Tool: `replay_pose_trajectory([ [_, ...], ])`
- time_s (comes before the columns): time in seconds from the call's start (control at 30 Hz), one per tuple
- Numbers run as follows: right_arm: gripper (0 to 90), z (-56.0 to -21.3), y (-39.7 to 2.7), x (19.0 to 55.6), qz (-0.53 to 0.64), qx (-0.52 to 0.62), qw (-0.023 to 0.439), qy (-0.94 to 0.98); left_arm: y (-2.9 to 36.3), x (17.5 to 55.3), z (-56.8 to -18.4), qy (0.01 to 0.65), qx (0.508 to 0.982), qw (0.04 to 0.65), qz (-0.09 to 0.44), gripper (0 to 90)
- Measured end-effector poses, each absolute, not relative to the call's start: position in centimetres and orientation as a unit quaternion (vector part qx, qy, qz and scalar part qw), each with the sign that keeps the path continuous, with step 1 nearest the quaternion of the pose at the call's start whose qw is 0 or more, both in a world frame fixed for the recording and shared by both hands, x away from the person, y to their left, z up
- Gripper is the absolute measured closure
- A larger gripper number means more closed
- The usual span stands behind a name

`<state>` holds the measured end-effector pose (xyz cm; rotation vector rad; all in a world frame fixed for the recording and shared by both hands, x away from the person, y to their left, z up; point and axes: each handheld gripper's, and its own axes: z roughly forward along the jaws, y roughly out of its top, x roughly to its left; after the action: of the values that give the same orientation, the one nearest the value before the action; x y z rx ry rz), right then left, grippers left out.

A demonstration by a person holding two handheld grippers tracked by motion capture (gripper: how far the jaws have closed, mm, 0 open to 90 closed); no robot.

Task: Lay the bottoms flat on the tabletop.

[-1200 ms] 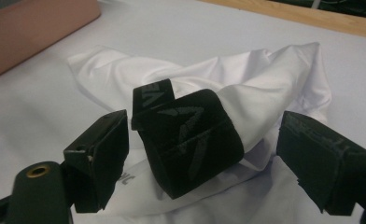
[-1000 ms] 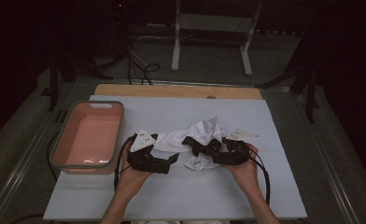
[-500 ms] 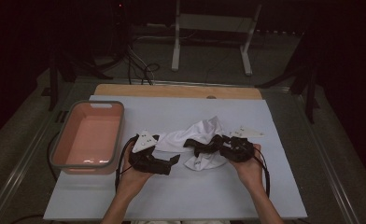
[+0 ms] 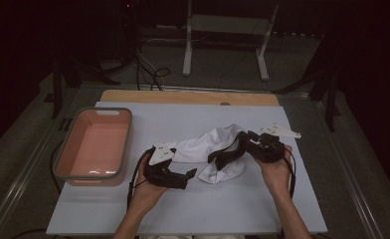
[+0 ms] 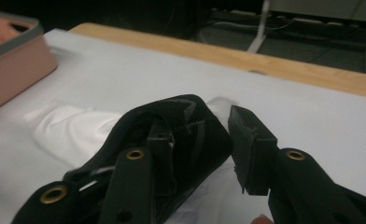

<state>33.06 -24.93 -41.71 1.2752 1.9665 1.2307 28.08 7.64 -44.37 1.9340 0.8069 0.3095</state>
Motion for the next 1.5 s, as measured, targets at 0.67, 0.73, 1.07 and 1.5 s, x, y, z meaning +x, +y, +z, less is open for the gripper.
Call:
replay_pose_trajectory([
  [0.67, 76.2, -40.7, -28.6, 33.8, 0.433, 0.498, 0.275, 0.699, 0.7, 28.3, -48.4, 0.288, 0.855, 0.417, 0.113, 31.4],
  [0.73, 76.7, -40.7, -28.6, 33.8, 0.434, 0.498, 0.275, 0.699, -0.3, 28.6, -49.0, 0.274, 0.867, 0.403, 0.102, 35.8],
  [1.07, 84.9, -40.7, -28.9, 34.0, 0.428, 0.497, 0.277, 0.702, -3.2, 29.7, -51.3, 0.270, 0.886, 0.367, 0.089, 73.8],
  [1.5, 85.5, -40.9, -30.6, 34.2, 0.414, 0.514, 0.291, 0.693, -0.1, 25.1, -49.2, 0.183, 0.903, 0.385, 0.059, 89.4],
])
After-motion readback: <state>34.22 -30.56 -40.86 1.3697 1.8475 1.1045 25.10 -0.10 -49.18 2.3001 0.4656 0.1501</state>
